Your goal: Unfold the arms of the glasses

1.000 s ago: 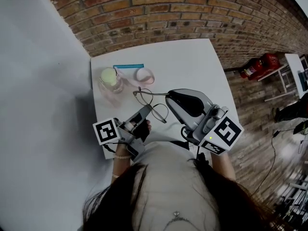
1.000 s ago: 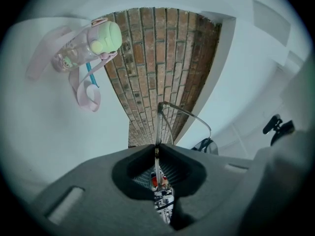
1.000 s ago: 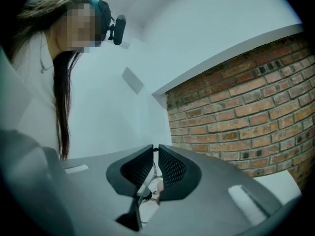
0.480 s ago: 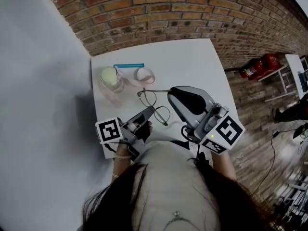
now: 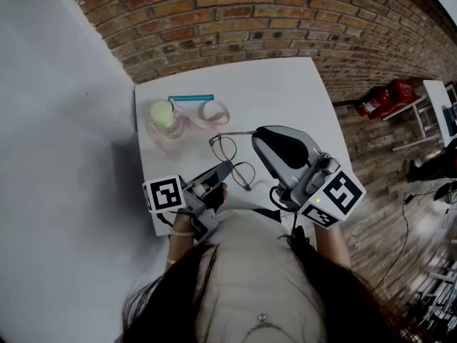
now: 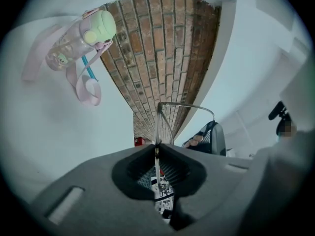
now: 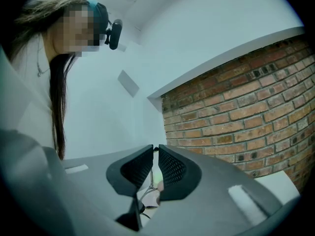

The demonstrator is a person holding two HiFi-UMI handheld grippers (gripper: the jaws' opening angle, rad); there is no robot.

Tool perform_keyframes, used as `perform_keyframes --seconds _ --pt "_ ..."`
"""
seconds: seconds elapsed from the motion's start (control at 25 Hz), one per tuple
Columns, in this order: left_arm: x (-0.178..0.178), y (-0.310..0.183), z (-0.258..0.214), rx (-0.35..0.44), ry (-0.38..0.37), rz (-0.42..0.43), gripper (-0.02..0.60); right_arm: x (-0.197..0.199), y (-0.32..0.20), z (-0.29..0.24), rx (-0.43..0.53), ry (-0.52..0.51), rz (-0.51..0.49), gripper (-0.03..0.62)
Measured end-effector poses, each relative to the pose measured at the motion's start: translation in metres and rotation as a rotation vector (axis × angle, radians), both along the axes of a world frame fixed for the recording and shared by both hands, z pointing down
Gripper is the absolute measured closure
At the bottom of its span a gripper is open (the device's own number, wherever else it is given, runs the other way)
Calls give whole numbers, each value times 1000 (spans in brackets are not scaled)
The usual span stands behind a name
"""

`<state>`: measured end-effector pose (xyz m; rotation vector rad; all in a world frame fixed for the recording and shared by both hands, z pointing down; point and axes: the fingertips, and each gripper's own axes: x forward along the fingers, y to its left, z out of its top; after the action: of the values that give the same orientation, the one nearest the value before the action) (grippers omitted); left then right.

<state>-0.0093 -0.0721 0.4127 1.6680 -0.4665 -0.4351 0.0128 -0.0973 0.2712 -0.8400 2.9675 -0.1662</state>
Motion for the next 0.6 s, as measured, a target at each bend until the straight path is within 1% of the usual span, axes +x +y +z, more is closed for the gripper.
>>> perform_keyframes --seconds 0.04,0.12,0.16,0.28,0.4,0.52,0.56,0.6 --pt "0 0 3 6 -17 9 558 0 -1 0 1 -1 3 554" --pt "-3 -1 13 38 -82 30 558 1 -2 1 3 0 7 554" --pt "-4 0 14 45 -94 36 558 1 -3 2 3 -1 9 554" --pt "1 2 11 16 -63 43 558 3 -4 2 3 -3 14 554" --pt "3 4 14 34 -108 68 558 5 -5 1 1 -6 16 554" --pt "9 9 10 12 -77 88 558 6 -6 0 0 -6 20 554" --pt "10 9 12 19 -88 96 558 7 -6 0 0 -6 22 554" --pt "9 9 15 42 -118 108 558 7 -6 1 0 -4 24 554"
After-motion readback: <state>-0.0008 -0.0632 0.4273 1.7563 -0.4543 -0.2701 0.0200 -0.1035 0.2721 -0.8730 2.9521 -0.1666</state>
